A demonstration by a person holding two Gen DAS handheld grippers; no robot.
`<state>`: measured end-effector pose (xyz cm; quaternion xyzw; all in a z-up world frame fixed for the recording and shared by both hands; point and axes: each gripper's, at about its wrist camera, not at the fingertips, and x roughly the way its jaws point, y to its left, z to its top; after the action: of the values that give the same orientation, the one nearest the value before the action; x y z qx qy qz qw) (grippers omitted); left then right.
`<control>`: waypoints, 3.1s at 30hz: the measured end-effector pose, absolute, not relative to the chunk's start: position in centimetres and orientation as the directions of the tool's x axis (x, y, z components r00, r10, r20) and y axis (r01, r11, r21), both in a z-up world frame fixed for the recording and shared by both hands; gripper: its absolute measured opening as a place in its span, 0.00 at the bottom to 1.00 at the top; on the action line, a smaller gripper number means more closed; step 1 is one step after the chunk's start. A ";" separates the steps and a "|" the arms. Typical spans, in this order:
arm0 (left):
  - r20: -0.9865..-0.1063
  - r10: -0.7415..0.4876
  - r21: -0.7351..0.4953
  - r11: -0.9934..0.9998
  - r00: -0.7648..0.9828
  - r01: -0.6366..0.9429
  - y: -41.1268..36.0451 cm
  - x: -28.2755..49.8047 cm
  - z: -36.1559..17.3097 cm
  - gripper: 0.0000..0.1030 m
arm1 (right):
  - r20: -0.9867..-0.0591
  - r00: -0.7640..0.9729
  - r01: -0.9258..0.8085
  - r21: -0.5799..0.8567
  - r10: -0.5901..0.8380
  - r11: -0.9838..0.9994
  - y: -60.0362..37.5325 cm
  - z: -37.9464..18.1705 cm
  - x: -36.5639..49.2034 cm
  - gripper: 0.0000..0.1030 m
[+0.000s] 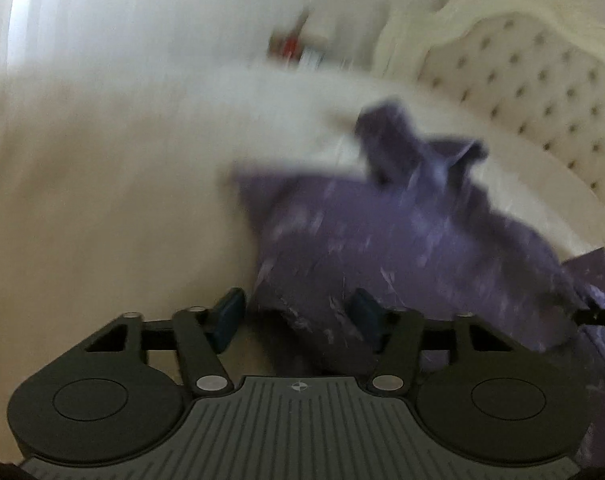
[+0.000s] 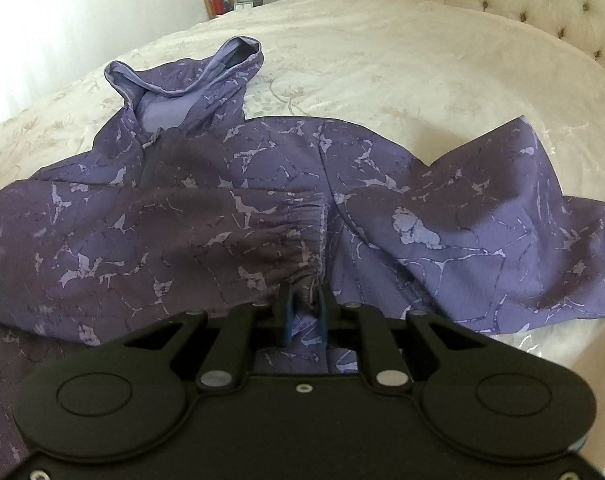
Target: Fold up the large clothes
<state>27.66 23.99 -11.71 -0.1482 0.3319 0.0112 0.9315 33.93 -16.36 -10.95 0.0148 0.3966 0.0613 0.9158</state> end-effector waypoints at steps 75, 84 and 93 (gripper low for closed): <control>-0.523 -0.010 -0.168 0.982 0.852 -0.092 19.7 21.8 -7.6 0.87 | -0.620 0.744 -0.080 0.286 0.248 0.955 -27.2 -8.6 29.8 0.86; -0.540 -0.154 -0.165 0.983 0.827 0.075 11.9 26.3 -5.1 0.87 | -0.597 0.801 0.301 0.319 -0.057 0.899 -43.8 -8.7 29.3 0.86; -0.613 -0.209 -0.179 0.976 0.761 0.125 6.0 29.7 -7.2 0.87 | -0.588 0.793 0.453 0.398 -0.157 0.798 -52.5 -11.1 30.3 0.86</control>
<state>29.71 6.03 -7.21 -0.0636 0.3337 -0.0892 0.9363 30.33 -52.53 -11.15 0.2698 0.2741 -0.1680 0.9077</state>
